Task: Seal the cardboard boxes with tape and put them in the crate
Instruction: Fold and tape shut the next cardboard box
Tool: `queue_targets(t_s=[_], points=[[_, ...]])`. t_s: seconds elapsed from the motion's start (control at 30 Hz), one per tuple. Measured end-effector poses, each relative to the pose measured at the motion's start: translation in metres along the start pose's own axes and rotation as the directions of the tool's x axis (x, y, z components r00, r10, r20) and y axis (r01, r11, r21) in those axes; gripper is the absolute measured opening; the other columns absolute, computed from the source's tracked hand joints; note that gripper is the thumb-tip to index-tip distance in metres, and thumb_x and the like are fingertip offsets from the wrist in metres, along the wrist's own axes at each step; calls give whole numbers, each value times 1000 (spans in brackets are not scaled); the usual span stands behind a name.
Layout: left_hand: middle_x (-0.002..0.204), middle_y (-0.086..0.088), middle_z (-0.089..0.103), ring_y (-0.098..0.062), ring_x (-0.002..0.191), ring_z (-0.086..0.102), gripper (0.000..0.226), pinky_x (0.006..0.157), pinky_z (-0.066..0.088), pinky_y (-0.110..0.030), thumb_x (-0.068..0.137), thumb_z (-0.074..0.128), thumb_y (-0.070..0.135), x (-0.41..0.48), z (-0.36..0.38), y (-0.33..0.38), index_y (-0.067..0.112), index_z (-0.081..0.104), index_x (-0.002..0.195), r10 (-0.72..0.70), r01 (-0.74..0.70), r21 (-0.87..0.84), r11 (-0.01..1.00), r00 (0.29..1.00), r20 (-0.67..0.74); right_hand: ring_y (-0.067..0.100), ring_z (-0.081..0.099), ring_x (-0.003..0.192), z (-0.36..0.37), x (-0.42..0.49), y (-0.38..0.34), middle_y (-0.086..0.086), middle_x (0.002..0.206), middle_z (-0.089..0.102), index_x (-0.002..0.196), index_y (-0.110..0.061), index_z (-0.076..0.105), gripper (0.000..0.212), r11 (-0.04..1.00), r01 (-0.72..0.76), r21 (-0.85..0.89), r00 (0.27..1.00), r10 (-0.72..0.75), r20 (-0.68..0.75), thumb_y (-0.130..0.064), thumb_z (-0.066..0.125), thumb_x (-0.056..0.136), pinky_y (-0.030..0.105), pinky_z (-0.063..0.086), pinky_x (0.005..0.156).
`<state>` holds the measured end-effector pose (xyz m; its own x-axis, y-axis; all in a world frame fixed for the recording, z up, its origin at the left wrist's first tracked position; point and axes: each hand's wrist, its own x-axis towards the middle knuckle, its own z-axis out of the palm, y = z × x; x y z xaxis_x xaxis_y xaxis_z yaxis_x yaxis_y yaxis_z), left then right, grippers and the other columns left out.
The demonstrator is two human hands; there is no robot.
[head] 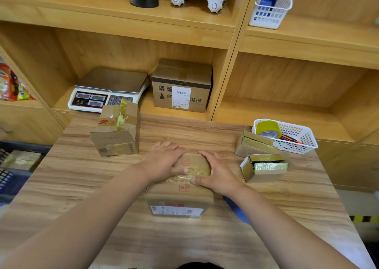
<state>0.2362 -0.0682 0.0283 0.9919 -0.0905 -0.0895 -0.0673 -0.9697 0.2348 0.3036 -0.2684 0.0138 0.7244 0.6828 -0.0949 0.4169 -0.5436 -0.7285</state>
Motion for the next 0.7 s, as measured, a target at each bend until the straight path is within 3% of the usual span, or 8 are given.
queue_targets(t_s=[0.1, 0.17, 0.3, 0.5, 0.57, 0.7], points=[[142, 5, 35, -14, 129, 23, 101, 108, 19, -35, 67, 46, 81, -21, 4, -15, 29, 17, 148, -55, 58, -35, 998, 995, 83, 9, 41, 117, 4, 2, 1, -10, 119, 41, 130, -30, 44, 73, 1000, -11, 22, 1000, 11, -2, -39, 81, 68, 34, 36, 104], [138, 5, 34, -13, 123, 24, 108, 106, 20, -32, 63, 52, 82, -25, 8, -17, 29, 14, 149, -63, 74, -124, 990, 994, 87, 9, 43, 113, 8, 3, -1, -11, 114, 43, 122, -31, 46, 64, 999, -24, 23, 999, 25, -39, -40, 79, 68, 32, 38, 100], [133, 2, 37, -15, 119, 27, 102, 102, 24, -29, 68, 63, 71, -20, 12, -15, 26, 19, 148, -88, 96, -186, 978, 995, 49, 10, 46, 103, 12, 13, -7, -12, 104, 43, 102, -32, 44, 46, 998, -46, -53, 992, 39, -123, -44, 75, 71, 31, 39, 89], [129, 0, 41, -16, 115, 29, 82, 99, 24, -26, 81, 61, 57, -20, 14, -13, 24, 26, 148, -123, 118, -249, 961, 992, -4, 9, 44, 91, 15, 20, -15, -17, 90, 43, 92, -30, 43, 34, 975, -62, -215, 977, 15, -212, -53, 64, 79, 31, 29, 77], [128, -1, 41, -17, 115, 30, 77, 99, 24, -26, 84, 59, 54, -21, 14, -12, 24, 27, 148, -123, 115, -255, 960, 992, -18, 12, 46, 102, 14, 20, -16, -13, 102, 49, 101, -30, 46, 38, 955, -25, -297, 990, -18, -141, -57, 60, 79, 30, 26, 79], [126, -1, 45, -18, 114, 33, 65, 101, 26, -28, 89, 56, 48, -22, 12, -10, 23, 33, 145, -138, 119, -279, 953, 989, -50, 12, 34, 112, 9, 17, -16, -12, 128, 45, 131, -38, 36, 87, 891, 66, -450, 997, -38, 72, -81, 48, 58, 29, 20, 85]])
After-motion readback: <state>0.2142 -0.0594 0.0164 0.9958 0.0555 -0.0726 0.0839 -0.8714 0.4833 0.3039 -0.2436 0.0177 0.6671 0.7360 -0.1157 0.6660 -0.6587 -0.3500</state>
